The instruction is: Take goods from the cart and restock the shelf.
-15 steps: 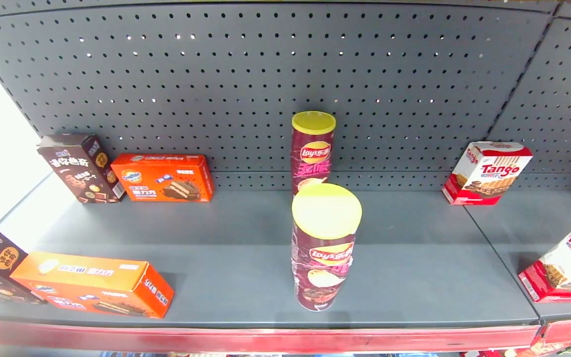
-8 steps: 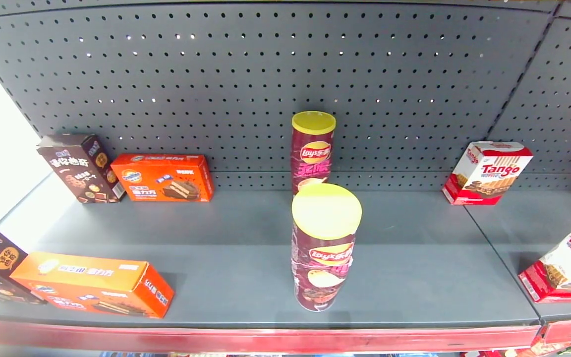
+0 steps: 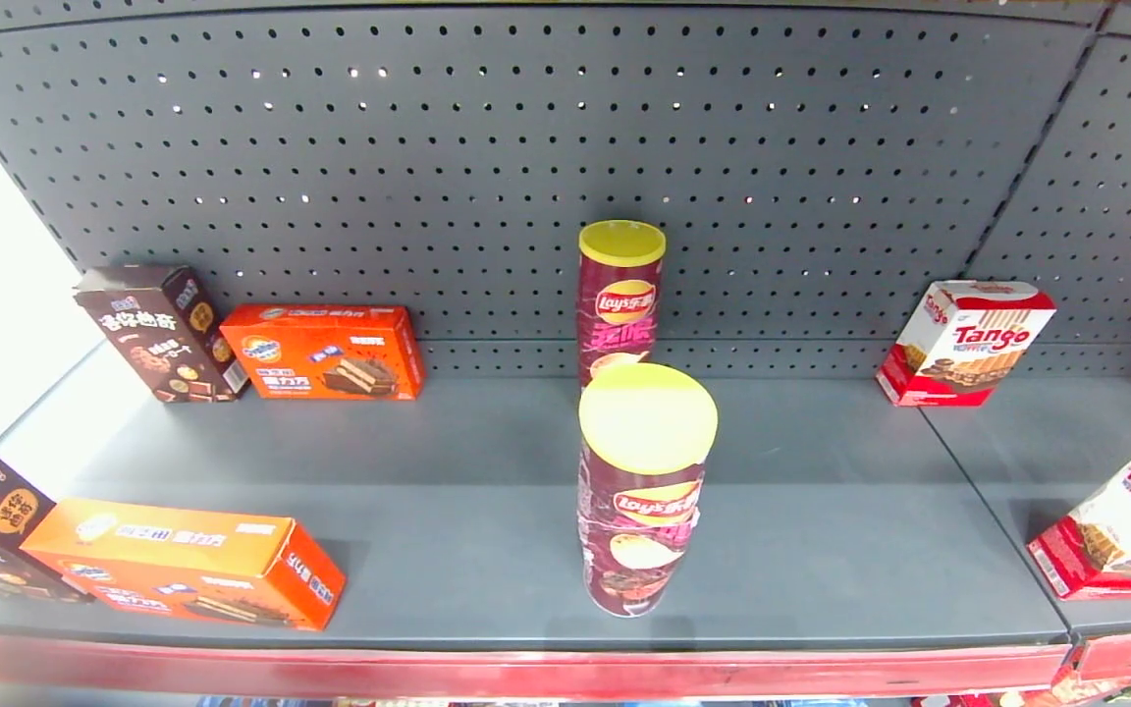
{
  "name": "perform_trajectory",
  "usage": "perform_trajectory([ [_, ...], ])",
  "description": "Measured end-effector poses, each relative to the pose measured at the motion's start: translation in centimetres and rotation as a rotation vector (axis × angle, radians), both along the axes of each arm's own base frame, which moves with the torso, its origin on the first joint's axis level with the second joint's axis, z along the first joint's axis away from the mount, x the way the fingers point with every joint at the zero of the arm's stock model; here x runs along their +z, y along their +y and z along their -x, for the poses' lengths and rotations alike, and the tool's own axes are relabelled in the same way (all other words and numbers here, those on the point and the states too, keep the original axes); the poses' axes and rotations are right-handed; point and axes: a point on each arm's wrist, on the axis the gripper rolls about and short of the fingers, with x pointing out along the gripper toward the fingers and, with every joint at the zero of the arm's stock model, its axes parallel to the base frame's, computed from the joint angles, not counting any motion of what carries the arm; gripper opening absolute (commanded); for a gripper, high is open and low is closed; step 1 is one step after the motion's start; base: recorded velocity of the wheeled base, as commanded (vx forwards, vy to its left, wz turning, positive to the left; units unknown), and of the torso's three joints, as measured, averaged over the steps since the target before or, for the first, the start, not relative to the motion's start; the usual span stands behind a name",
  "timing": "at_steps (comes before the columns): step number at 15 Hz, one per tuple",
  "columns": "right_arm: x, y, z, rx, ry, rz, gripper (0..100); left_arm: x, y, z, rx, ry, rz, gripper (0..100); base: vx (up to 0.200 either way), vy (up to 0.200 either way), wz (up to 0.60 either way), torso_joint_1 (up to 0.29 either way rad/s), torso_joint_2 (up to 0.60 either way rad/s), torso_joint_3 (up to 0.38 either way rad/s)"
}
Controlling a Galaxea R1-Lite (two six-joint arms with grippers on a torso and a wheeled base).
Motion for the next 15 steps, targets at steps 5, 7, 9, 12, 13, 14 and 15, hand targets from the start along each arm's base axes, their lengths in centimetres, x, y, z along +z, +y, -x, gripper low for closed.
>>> perform_trajectory([
  [5, -0.09, 0.0, 0.01, 0.001, 0.003, 0.001, 100, -0.08, 0.1, -0.02, 0.045, 0.001, -0.003, 100, 0.0, 0.0, 0.0, 0.0, 0.0, 0.0],
  [7, -0.04, 0.0, 0.02, 0.001, 0.0, 0.001, 100, -0.1, -0.03, -0.01, -0.011, 0.002, -0.002, 100, 0.0, 0.0, 0.0, 0.0, 0.0, 0.0],
  [9, -0.03, 0.0, 0.01, 0.002, -0.002, 0.0, 100, -0.11, -0.08, 0.01, -0.037, 0.006, -0.002, 100, 0.0, 0.0, 0.0, 0.0, 0.0, 0.0],
  [12, -0.06, 0.0, 0.01, 0.002, -0.001, 0.0, 100, -0.1, -0.07, 0.01, -0.035, 0.006, 0.007, 100, 0.0, 0.0, 0.0, 0.0, 0.0, 0.0],
  [13, -0.06, 0.01, 0.01, 0.007, -0.001, 0.001, 100, -0.1, -0.07, 0.0, -0.032, 0.006, 0.01, 100, 0.0, 0.0, 0.0, 0.0, 0.0, 0.0],
  [14, -0.06, 0.02, 0.01, 0.008, -0.002, 0.002, 100, -0.11, -0.07, 0.0, -0.03, 0.006, 0.011, 100, 0.0, 0.0, 0.0, 0.0, 0.0, 0.0],
  [15, -0.06, 0.02, 0.01, 0.008, -0.002, 0.002, 100, -0.12, -0.07, -0.01, -0.031, 0.006, 0.011, 100, 0.0, 0.0, 0.0, 0.0, 0.0, 0.0],
])
